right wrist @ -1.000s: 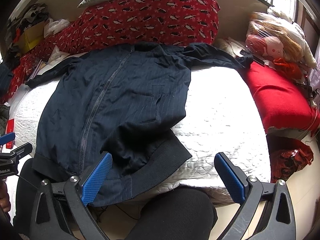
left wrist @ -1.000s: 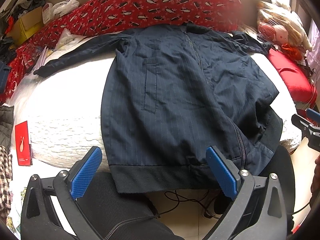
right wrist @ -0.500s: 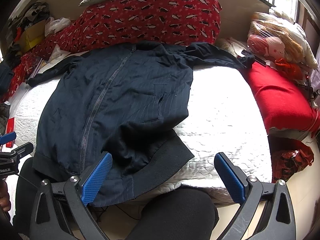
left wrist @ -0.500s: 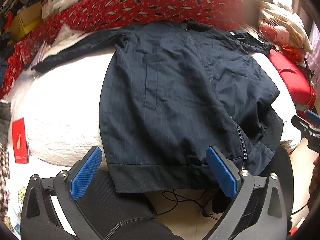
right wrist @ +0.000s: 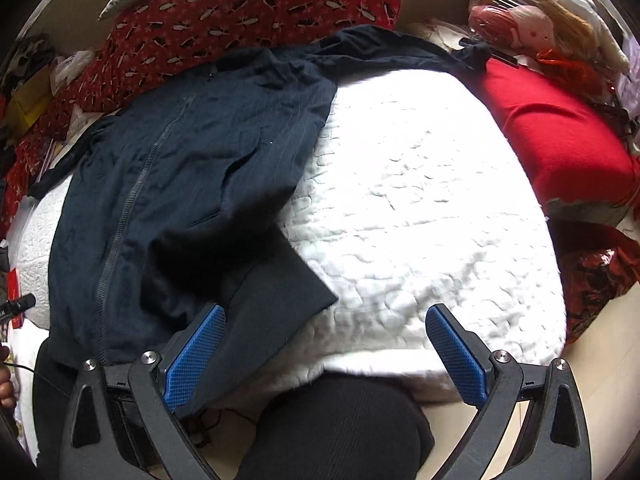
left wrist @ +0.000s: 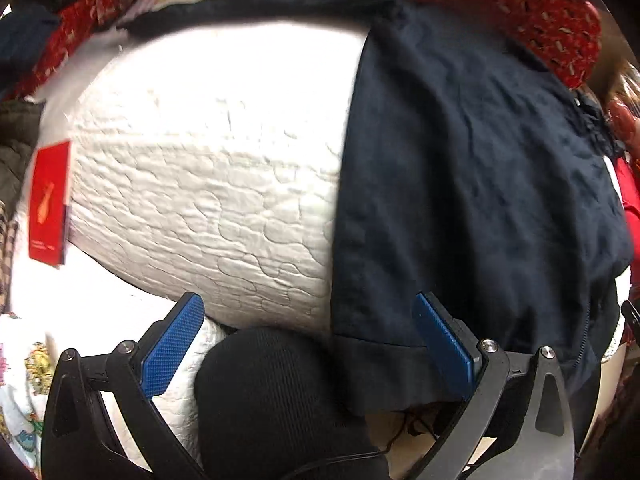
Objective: Fold large clothes
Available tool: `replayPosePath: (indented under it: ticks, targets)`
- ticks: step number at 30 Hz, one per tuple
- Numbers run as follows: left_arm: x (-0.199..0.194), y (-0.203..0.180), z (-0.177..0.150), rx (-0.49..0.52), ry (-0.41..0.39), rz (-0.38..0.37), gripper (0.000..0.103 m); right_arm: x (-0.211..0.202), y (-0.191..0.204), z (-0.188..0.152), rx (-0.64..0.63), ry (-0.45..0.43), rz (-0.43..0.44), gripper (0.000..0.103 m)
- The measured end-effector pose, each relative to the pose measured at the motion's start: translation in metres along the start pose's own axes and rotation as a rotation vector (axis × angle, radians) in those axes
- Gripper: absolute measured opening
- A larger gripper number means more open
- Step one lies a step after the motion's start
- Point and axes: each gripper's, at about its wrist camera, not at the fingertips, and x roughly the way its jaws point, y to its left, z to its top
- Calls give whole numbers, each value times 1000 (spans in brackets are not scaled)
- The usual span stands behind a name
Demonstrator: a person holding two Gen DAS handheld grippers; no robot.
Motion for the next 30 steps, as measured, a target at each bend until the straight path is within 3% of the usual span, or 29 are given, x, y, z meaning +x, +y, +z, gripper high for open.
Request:
replayPosePath:
  ticks: [1,2,3,4,5,6,9,13,15,20,22,25,29,30]
  targets:
    - [4,0,0,0,11,-7,103,6,2,2,-8,3,-3,100]
    - [10,-2,-1,-2,23,-25,97,13,4,4,-16,18,-2,98]
    - [12,-3,-1,-2,26,-39,75,21,7,5,-21,44,17,80]
    - [14,-6,-2,7,37,-60,57,29,10,5,-25,81,79,36]
    - [17,-10,-2,30,59,-84,14,34,12,5,-25,110,137,12]
    - [18,-14,-3,47,77,-98,0,34,15,4,-21,131,189,9]
    - [1,-13,-4,51,53,-110,0,5,11,3,-31,35,269,8]
    - [-28,-4,-8,71,-5,-111,0,-53,-27,-6,61,-54,331,8]
    - [-25,-2,-10,66,19,-103,0,-55,-43,-18,86,-14,314,8]
    - [-17,8,-10,11,80,-139,0,2,-52,-58,187,242,256,9]
    - [-26,8,-1,16,50,-150,0,3,-55,-54,234,250,238,16]
    - [-45,-1,21,63,-13,-171,3,-25,-55,-23,230,117,203,19]
    - [-39,-32,38,94,-54,-164,33,-53,-40,20,162,-82,232,23]
    - [-34,-39,40,93,-54,-164,33,-51,-31,31,129,-115,231,25]
